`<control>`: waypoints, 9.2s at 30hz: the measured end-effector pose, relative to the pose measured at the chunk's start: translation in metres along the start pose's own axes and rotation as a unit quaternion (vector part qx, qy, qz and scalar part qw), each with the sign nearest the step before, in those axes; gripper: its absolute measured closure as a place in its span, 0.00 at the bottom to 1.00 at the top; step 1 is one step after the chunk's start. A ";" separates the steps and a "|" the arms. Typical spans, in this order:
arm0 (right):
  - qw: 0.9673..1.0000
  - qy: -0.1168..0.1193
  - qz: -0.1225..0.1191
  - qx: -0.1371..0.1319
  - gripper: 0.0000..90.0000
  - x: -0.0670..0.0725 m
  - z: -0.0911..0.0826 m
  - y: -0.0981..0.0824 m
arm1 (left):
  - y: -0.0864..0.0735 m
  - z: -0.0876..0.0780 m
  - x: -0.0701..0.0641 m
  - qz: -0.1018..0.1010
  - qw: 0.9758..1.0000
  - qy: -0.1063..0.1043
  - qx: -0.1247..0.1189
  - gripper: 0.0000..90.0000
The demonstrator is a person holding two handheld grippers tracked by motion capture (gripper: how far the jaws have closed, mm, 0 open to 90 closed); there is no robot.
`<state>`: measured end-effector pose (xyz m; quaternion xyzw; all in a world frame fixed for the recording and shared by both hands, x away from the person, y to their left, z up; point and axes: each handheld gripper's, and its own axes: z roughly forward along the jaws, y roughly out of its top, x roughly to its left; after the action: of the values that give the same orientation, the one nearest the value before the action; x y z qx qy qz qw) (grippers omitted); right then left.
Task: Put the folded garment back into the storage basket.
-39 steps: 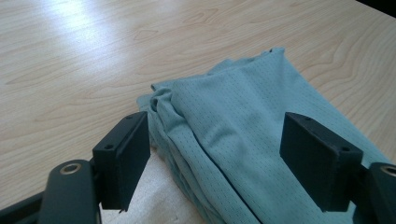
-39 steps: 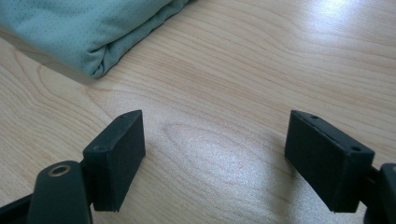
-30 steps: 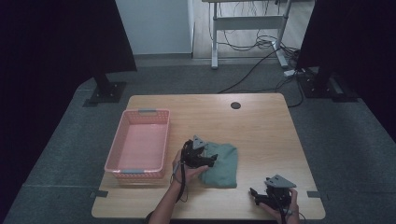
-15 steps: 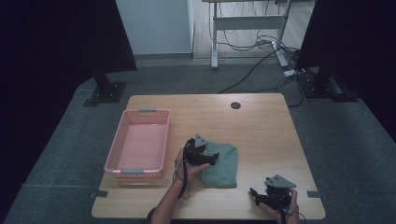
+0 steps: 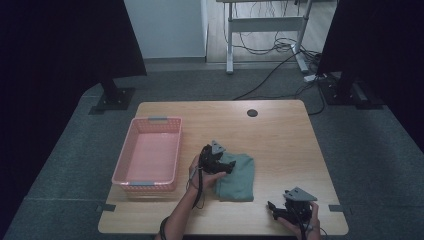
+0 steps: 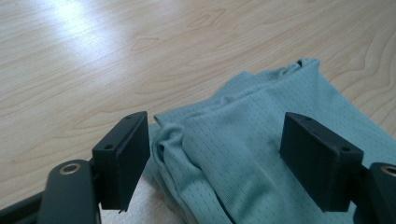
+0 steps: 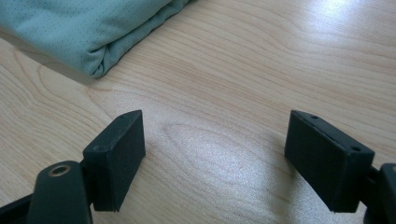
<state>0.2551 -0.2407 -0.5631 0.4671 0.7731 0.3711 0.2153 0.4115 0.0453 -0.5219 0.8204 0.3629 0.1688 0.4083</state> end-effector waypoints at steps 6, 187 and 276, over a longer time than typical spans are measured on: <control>1.000 0.000 0.001 0.001 0.22 0.000 0.000 0.000 | 0.001 0.005 0.002 -0.004 1.000 0.002 0.002 0.27; 0.995 0.069 -0.062 -0.031 0.25 0.042 0.010 0.024 | 0.000 -0.012 -0.016 -0.022 1.000 -0.015 -0.004 0.71; 0.994 0.090 -0.056 -0.024 0.76 0.065 0.040 0.055 | 0.003 -0.021 -0.025 -0.008 1.000 -0.020 -0.012 0.71</control>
<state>0.2830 -0.1525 -0.5452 0.3823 0.8053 0.4172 0.1769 0.3838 0.0368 -0.5065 0.8159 0.3590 0.1536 0.4264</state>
